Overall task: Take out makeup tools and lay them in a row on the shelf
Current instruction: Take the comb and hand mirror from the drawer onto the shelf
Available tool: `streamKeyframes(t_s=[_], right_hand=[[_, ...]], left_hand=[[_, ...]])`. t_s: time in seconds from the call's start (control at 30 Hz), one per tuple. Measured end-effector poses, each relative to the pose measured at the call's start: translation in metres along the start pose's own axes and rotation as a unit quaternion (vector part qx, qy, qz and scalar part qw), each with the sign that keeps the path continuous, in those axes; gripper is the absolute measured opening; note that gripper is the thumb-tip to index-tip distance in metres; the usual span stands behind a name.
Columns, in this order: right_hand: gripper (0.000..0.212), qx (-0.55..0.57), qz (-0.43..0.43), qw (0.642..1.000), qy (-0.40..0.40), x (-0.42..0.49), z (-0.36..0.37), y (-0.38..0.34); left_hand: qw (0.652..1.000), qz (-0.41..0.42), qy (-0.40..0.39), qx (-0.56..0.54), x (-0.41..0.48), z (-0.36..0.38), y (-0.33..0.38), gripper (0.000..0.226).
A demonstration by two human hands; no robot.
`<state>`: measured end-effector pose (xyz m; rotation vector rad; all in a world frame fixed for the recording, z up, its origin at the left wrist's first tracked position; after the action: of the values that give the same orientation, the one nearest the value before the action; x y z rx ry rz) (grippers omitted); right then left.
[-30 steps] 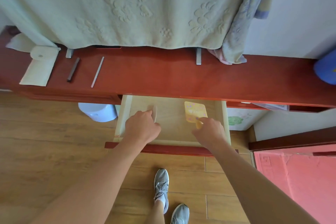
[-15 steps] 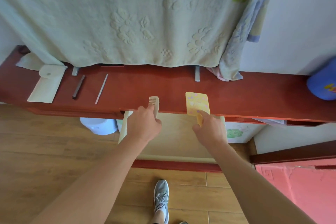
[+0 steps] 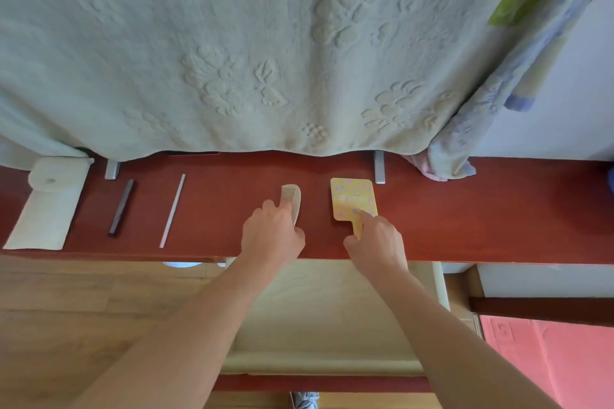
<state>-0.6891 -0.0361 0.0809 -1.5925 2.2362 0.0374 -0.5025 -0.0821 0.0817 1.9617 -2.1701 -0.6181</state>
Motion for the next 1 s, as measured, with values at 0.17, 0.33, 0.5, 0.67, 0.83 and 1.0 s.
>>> streamKeyframes(t_s=[0.17, 0.33, 0.5, 0.67, 0.83, 1.0], right_hand=[[0.058, -0.002, 0.012, 1.000, -0.005, 0.009, 0.007, -0.007], [0.058, -0.001, 0.015, 1.000, 0.000, 0.016, 0.009, -0.012], [0.057, -0.004, 0.014, 1.000, -0.003, 0.016, 0.011, -0.012], [0.057, 0.008, 0.009, 1.000, 0.014, 0.018, 0.013, -0.010], [0.050, 0.016, -0.012, 0.999, 0.031, 0.013, 0.013, -0.004], [0.055, 0.020, -0.030, 0.998, 0.047, -0.011, 0.006, 0.013]], left_hand=[[1.000, -0.008, -0.017, -0.018, 0.011, 0.005, -0.002, 0.037], [0.999, -0.009, -0.018, -0.026, 0.013, 0.008, -0.001, 0.035], [0.998, -0.012, -0.028, -0.049, 0.013, 0.012, -0.001, 0.038], [0.998, -0.010, -0.024, -0.060, 0.013, 0.014, -0.002, 0.040], [0.997, -0.005, -0.008, -0.074, 0.005, 0.010, -0.006, 0.045], [0.998, 0.011, 0.036, -0.049, -0.017, -0.003, -0.011, 0.047]])
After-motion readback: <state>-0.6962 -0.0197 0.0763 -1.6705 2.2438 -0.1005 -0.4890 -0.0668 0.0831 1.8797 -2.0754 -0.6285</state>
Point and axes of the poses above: each hand's wrist, its own x-axis towards the middle knuckle, its own z-axis out of the palm, y = z × x, the point moved 5 cm from there along x, towards the middle knuckle, and after that the axes turned 13 degrees about -x, right-handed, at the moved point
